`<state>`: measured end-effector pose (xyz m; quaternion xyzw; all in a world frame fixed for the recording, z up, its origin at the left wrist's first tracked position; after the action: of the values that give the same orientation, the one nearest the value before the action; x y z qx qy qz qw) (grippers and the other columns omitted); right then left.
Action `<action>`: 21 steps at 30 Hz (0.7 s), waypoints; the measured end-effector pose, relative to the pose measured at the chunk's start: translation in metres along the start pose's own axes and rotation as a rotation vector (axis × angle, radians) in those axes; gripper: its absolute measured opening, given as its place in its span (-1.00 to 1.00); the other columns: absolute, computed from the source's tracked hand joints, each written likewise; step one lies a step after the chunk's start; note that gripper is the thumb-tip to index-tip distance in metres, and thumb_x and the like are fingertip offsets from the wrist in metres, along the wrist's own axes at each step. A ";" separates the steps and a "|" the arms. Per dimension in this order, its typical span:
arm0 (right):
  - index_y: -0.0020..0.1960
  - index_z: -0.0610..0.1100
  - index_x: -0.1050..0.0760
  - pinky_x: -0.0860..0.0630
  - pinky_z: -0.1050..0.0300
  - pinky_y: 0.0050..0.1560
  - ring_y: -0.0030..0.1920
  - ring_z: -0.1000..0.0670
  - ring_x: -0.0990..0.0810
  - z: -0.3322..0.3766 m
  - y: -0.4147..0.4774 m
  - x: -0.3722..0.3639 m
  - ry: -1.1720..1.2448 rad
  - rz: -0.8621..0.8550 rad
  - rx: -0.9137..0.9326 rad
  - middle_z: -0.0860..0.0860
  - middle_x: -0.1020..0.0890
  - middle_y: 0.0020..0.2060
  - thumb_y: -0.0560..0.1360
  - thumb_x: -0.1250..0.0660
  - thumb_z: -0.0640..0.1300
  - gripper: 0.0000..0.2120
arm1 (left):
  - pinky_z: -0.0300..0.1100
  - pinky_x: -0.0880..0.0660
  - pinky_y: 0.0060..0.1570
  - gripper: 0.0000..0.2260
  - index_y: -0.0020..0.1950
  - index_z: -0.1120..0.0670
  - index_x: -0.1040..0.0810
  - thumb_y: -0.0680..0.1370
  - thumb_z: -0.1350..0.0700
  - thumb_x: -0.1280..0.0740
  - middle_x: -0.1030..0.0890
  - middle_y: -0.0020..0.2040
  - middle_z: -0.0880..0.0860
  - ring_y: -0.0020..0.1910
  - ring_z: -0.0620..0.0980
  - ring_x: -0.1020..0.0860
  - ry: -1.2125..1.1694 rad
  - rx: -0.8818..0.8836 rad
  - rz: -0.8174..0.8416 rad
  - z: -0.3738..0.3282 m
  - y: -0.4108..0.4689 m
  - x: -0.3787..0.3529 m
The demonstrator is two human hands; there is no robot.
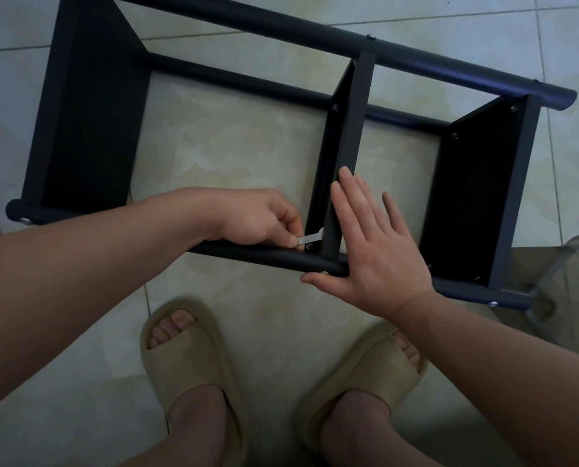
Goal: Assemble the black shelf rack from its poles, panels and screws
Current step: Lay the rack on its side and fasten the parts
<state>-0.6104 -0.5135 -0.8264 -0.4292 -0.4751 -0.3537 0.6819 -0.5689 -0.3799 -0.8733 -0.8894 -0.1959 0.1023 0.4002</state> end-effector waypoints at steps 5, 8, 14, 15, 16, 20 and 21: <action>0.66 -0.20 0.07 -0.10 -0.28 0.58 0.65 -0.05 0.11 0.000 0.000 -0.001 0.008 0.006 -0.001 -0.06 0.10 0.65 0.47 -0.08 0.53 0.07 | -0.24 -0.44 -0.15 -0.89 -0.13 -0.03 -0.68 0.57 0.14 -0.42 -0.64 -0.30 -0.13 -0.30 -0.19 -0.55 0.133 0.009 -0.044 0.001 0.003 0.009; 0.66 -0.19 0.08 -0.09 -0.28 0.58 0.65 -0.05 0.11 0.000 0.000 -0.002 0.010 0.005 0.002 -0.05 0.11 0.65 0.47 -0.08 0.53 0.07 | -0.25 -0.46 -0.12 -0.91 -0.10 -0.07 -0.71 0.54 0.11 -0.45 -0.69 -0.26 -0.13 -0.26 -0.20 -0.61 0.191 0.034 -0.089 0.006 0.003 0.017; 0.67 -0.16 0.12 -0.05 -0.27 0.59 0.65 -0.03 0.14 -0.001 0.000 -0.003 0.039 0.029 0.005 -0.04 0.13 0.66 0.46 -0.06 0.55 0.08 | -0.25 -0.43 -0.15 -0.91 -0.12 -0.10 -0.64 0.56 0.07 -0.43 -0.67 -0.24 -0.18 -0.15 -0.19 -0.61 0.320 0.073 -0.229 0.003 -0.003 0.038; 0.67 -0.15 0.15 0.01 -0.25 0.60 0.65 -0.01 0.18 -0.001 0.000 -0.003 0.056 0.054 0.004 -0.02 0.18 0.65 0.44 -0.05 0.57 0.09 | -0.23 -0.42 -0.17 -0.89 -0.14 -0.10 -0.61 0.57 0.07 -0.41 -0.66 -0.22 -0.18 -0.13 -0.18 -0.59 0.338 0.087 -0.264 0.000 -0.006 0.043; 0.67 -0.12 0.21 0.08 -0.23 0.61 0.64 0.01 0.22 -0.001 0.001 -0.004 0.075 0.092 0.003 0.01 0.25 0.64 0.41 -0.04 0.59 0.12 | -0.21 -0.40 -0.19 -0.87 -0.16 -0.09 -0.58 0.58 0.08 -0.38 -0.64 -0.18 -0.17 -0.13 -0.16 -0.57 0.353 0.100 -0.302 -0.005 -0.010 0.049; 0.63 -0.05 0.39 0.38 -0.17 0.57 0.60 0.05 0.37 -0.003 -0.001 0.000 0.120 0.246 0.041 0.09 0.47 0.57 0.30 -0.01 0.70 0.24 | -0.15 -0.36 -0.28 -0.84 -0.15 0.00 -0.57 0.58 0.14 -0.25 -0.63 -0.15 0.00 -0.21 0.00 -0.54 0.360 0.106 -0.439 -0.036 -0.037 0.069; 0.63 -0.03 0.38 0.39 -0.16 0.57 0.59 0.05 0.40 -0.005 -0.001 0.005 0.127 0.262 0.049 0.10 0.46 0.57 0.29 0.02 0.71 0.23 | -0.14 -0.35 -0.30 -0.85 -0.13 0.04 -0.57 0.57 0.14 -0.23 -0.61 -0.17 0.03 -0.25 0.02 -0.52 0.367 0.099 -0.468 -0.047 -0.044 0.073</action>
<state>-0.6077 -0.5185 -0.8220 -0.4477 -0.3792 -0.2765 0.7612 -0.4987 -0.3530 -0.8108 -0.8031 -0.3150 -0.1457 0.4843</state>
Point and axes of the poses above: each hand's wrist, its own y-axis towards the middle knuckle, its own x-axis out of the back of the hand, z = x × y, the point moved 8 cm from there along y, towards the middle knuckle
